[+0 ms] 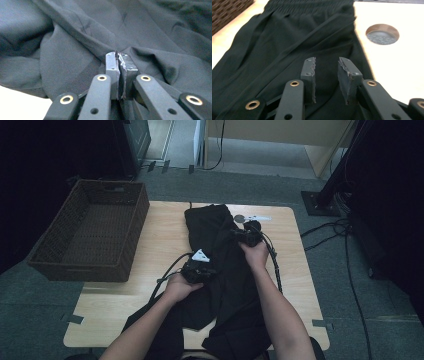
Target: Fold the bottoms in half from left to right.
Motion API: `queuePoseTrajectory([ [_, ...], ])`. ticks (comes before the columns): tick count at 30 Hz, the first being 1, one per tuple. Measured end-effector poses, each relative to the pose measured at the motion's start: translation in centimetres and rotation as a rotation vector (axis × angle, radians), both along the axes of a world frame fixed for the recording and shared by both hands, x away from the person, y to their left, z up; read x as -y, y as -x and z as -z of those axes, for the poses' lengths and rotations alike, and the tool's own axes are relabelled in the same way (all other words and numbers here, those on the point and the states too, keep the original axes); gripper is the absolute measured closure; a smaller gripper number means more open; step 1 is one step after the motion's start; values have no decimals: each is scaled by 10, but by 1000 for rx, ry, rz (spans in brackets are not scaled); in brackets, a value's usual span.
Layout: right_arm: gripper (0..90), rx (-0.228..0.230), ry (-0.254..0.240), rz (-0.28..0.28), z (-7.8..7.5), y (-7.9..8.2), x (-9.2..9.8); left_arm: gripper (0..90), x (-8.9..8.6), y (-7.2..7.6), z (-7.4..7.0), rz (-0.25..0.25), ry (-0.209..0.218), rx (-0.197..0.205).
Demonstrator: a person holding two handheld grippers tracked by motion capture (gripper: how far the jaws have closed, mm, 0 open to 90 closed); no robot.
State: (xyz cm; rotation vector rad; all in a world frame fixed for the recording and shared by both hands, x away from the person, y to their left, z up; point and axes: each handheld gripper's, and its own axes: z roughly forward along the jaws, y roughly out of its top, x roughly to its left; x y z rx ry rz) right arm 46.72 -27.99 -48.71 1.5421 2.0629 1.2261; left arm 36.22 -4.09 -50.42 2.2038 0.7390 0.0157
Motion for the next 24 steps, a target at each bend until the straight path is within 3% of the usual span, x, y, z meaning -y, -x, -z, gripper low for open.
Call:
queuePoseTrajectory([
  [4,677,-4,24,-23,3,13,-5,756,-5,-4,-7,3,29,6],
  [8,666,4,81,7,0,30,-11,540,-13,-10,-18,39,35,-14],
  [11,662,25,111,-13,-3,43,-17,532,-23,-13,-25,56,21,36],
  [15,657,34,104,-34,-3,55,-22,599,-36,-26,-28,39,38,39],
  [19,642,40,89,-43,-1,67,-25,598,-48,-37,-32,20,70,49],
  [24,642,44,99,-64,3,80,-31,592,-59,-50,-33,-23,56,73],
])
